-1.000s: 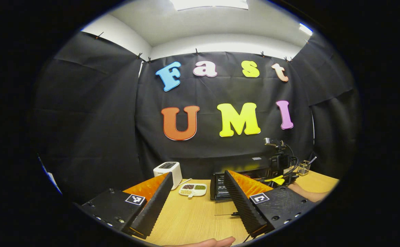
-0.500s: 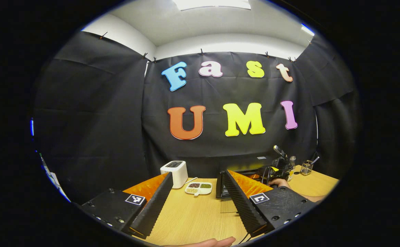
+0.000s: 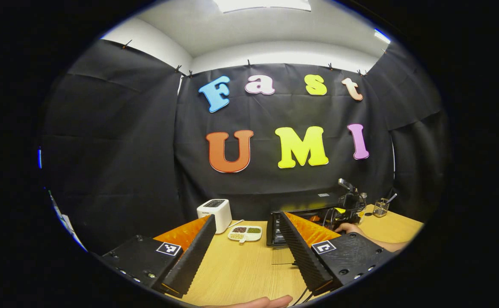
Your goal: Open the electric oven with the left hand, put the food in, and close the electric oven.
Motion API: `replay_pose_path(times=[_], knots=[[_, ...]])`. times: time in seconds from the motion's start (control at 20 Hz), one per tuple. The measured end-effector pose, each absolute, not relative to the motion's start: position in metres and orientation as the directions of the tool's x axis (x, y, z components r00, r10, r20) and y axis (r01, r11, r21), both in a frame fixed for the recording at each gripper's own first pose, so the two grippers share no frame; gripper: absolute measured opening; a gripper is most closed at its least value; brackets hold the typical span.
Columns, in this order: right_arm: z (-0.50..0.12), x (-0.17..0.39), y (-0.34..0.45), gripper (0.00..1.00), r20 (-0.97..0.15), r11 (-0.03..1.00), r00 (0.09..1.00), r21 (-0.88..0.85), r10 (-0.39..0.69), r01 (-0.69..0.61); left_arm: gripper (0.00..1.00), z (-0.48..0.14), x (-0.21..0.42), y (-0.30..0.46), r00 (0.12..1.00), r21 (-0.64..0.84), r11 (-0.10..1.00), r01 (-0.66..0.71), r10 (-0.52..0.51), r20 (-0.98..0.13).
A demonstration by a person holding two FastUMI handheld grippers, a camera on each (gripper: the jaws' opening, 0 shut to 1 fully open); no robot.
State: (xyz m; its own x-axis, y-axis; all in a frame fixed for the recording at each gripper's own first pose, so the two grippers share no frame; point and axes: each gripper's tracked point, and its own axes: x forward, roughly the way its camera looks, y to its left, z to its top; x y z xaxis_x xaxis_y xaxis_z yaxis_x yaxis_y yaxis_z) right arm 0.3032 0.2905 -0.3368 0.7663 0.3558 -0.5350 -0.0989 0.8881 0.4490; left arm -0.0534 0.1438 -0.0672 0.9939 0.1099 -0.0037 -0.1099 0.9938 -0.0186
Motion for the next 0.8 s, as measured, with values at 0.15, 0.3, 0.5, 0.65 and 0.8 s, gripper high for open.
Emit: replay_pose_path(times=[0.15,0.3,0.5,0.65,0.8], knots=[[-0.329,0.291,0.283,0.79,-0.513,0.910,0.783,0.383,0.353,-0.159,0.95,-0.072,-0.050,0.141,0.995,-0.032,0.995,-0.098,0.098,-0.013],[-0.311,0.272,0.274,0.86,-0.485,0.916,0.798,0.348,0.358,-0.200,0.95,-0.084,-0.045,0.141,0.994,-0.028,0.994,-0.104,0.102,-0.048],[-0.278,0.249,0.252,0.87,-0.438,0.922,0.827,0.315,0.351,-0.225,0.95,-0.109,-0.034,0.134,0.989,-0.021,0.995,-0.094,0.091,-0.119],[-0.247,0.233,0.228,0.90,-0.386,0.932,0.862,0.281,0.328,-0.229,0.95,-0.128,-0.025,0.126,0.982,-0.016,0.996,-0.088,0.084,-0.166],[-0.220,0.220,0.204,0.98,-0.335,0.948,0.894,0.214,0.296,-0.233,0.95,-0.135,-0.015,0.125,0.979,0.026,0.994,-0.110,0.112,-0.168]])
